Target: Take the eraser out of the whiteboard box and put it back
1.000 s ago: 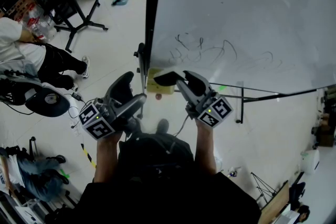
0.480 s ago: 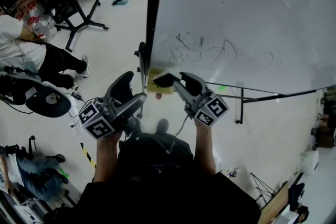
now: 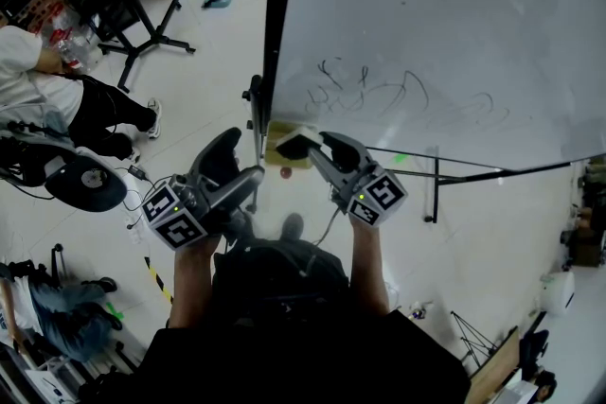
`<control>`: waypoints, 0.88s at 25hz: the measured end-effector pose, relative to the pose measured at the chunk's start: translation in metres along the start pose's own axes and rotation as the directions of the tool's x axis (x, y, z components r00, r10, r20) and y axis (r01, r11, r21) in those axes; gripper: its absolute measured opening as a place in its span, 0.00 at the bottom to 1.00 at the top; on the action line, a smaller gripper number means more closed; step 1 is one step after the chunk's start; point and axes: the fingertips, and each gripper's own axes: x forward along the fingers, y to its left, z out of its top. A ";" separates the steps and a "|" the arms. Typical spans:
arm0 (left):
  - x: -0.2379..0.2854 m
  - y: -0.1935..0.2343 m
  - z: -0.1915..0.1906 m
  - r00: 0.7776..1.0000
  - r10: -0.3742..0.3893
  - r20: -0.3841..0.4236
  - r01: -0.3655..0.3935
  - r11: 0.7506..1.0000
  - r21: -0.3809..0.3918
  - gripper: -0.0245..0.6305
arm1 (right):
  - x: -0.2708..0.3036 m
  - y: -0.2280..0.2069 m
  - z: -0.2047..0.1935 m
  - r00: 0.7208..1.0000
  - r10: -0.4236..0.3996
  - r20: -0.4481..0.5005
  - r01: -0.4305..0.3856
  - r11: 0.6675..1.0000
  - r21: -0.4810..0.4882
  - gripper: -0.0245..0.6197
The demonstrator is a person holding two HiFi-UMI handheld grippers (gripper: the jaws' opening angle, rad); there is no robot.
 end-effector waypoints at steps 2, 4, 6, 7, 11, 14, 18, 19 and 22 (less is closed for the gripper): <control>0.000 0.000 0.000 1.000 0.000 0.001 0.000 1.000 -0.001 0.69 | 0.001 0.001 -0.003 1.000 0.002 -0.012 -0.002 1.000 -0.007 0.28; -0.001 0.001 -0.001 1.000 0.002 0.001 -0.002 1.000 -0.003 0.69 | 0.003 0.001 -0.007 1.000 0.003 -0.024 -0.003 1.000 -0.010 0.28; -0.002 0.001 -0.001 1.000 0.003 0.000 -0.003 1.000 -0.004 0.69 | 0.004 0.002 -0.011 0.999 0.003 -0.038 -0.003 1.000 -0.016 0.28; -0.002 0.001 -0.001 1.000 0.004 -0.001 -0.004 1.000 -0.005 0.69 | 0.005 0.002 -0.013 0.999 0.003 -0.045 -0.004 1.000 -0.021 0.28; 0.000 0.001 -0.001 1.000 0.001 -0.004 -0.001 1.000 -0.007 0.69 | 0.010 0.004 -0.018 0.998 0.007 -0.070 -0.011 0.999 -0.054 0.28; 0.000 0.001 -0.001 1.000 -0.001 -0.003 0.001 1.000 -0.008 0.69 | 0.012 0.004 -0.021 0.997 0.008 -0.079 -0.012 0.998 -0.059 0.28; 0.000 0.000 0.000 1.000 -0.003 -0.005 0.003 1.000 -0.009 0.69 | 0.013 0.004 -0.024 0.995 0.003 -0.097 -0.009 0.998 -0.065 0.28; 0.001 0.000 0.000 1.000 -0.004 -0.006 0.004 1.000 -0.009 0.69 | 0.014 0.005 -0.025 0.995 0.003 -0.102 -0.011 0.997 -0.075 0.28; 0.001 0.000 -0.001 1.000 -0.006 -0.007 0.006 1.000 -0.010 0.69 | 0.016 0.006 -0.030 0.992 -0.005 -0.122 -0.007 0.996 -0.091 0.28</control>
